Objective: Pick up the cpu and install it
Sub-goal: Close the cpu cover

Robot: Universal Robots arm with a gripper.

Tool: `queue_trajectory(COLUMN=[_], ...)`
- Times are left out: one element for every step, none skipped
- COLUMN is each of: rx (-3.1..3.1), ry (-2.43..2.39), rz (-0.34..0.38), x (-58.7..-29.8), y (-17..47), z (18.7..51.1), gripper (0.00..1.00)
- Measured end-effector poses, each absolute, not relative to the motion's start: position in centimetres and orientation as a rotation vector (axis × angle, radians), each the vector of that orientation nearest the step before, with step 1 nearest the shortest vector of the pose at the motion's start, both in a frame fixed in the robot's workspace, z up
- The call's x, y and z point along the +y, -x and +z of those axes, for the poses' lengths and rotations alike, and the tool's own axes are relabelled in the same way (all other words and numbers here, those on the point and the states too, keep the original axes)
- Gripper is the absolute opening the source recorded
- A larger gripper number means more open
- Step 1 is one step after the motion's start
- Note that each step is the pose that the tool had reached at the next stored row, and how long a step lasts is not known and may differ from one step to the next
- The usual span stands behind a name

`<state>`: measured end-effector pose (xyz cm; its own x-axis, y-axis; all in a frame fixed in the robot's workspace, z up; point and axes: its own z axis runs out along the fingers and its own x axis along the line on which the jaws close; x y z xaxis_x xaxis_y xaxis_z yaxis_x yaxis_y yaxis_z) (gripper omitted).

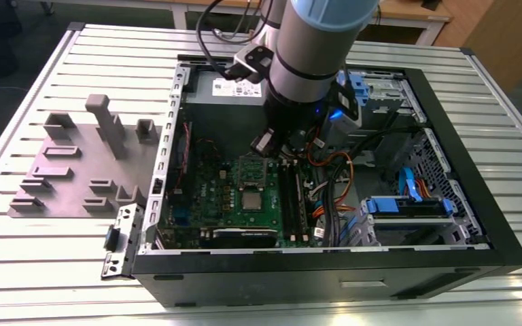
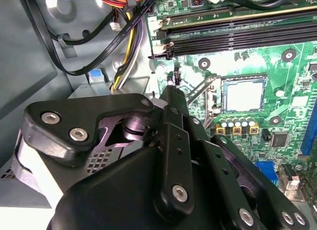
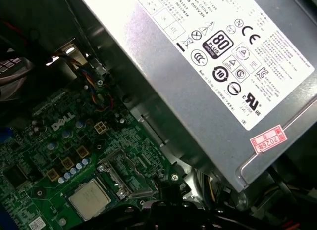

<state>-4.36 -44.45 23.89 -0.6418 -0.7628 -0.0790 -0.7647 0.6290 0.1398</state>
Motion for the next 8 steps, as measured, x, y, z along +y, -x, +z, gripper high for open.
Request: queue_trajectory(rx=[2.824, 2.824, 2.824, 2.825, 2.825, 2.825, 2.825, 2.825], ry=[1.324, 1.324, 1.324, 1.324, 1.324, 1.324, 1.324, 1.324], rz=[0.251, 0.251, 0.251, 0.25, 0.25, 0.25, 0.249, 0.249], x=[-44.45, -44.45, -44.45, -44.45, -44.45, -44.45, -44.45, -44.45], y=[4.36, 4.37, 4.37, 4.38, 4.39, 4.39, 4.39, 4.4], z=[23.93, 23.97, 24.02, 24.05, 24.08, 24.11, 24.14, 24.18], gripper=[0.11, 0.11, 0.11, 0.11, 0.11, 0.11, 0.11, 0.11])
